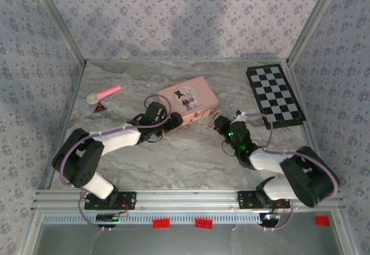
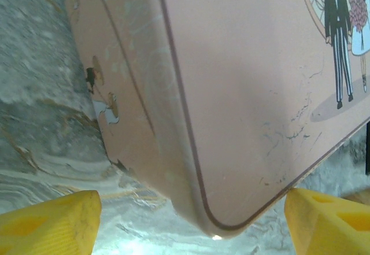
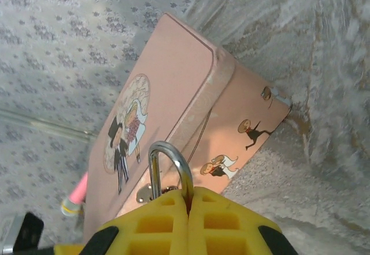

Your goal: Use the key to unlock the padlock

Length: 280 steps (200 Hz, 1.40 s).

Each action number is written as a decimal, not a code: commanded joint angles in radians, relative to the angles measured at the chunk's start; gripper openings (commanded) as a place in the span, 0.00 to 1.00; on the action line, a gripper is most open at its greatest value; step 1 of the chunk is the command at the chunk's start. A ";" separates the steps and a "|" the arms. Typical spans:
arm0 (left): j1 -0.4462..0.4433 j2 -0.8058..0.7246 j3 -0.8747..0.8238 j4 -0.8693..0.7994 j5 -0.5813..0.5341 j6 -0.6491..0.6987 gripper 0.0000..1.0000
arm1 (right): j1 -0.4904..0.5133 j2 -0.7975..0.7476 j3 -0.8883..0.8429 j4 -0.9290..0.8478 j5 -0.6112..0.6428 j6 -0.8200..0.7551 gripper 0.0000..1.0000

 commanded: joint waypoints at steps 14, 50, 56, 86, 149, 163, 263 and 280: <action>0.047 0.023 0.016 -0.043 -0.051 0.033 0.82 | -0.027 -0.198 0.120 -0.525 -0.104 -0.310 0.00; 0.099 0.067 0.084 -0.072 -0.023 0.089 0.83 | -0.077 -0.345 0.119 -0.704 -0.152 -0.411 0.00; 0.106 0.079 0.101 -0.077 -0.012 0.098 0.83 | -0.088 -0.360 0.121 -0.727 -0.161 -0.423 0.00; 0.120 0.149 0.217 -0.149 0.020 0.160 0.84 | -0.120 -0.392 0.145 -0.831 -0.207 -0.471 0.00; 0.153 0.328 0.434 -0.229 0.026 0.241 0.84 | -0.146 -0.357 0.197 -0.964 -0.265 -0.524 0.00; 0.163 0.372 0.493 -0.256 0.024 0.260 0.84 | -0.148 -0.342 0.220 -1.003 -0.267 -0.540 0.00; 0.184 0.061 0.192 -0.104 0.029 0.315 0.92 | -0.141 -0.176 0.257 -0.985 -0.315 -0.557 0.00; 0.183 -0.020 0.096 -0.080 0.010 0.324 0.93 | -0.136 -0.135 0.272 -0.982 -0.311 -0.564 0.00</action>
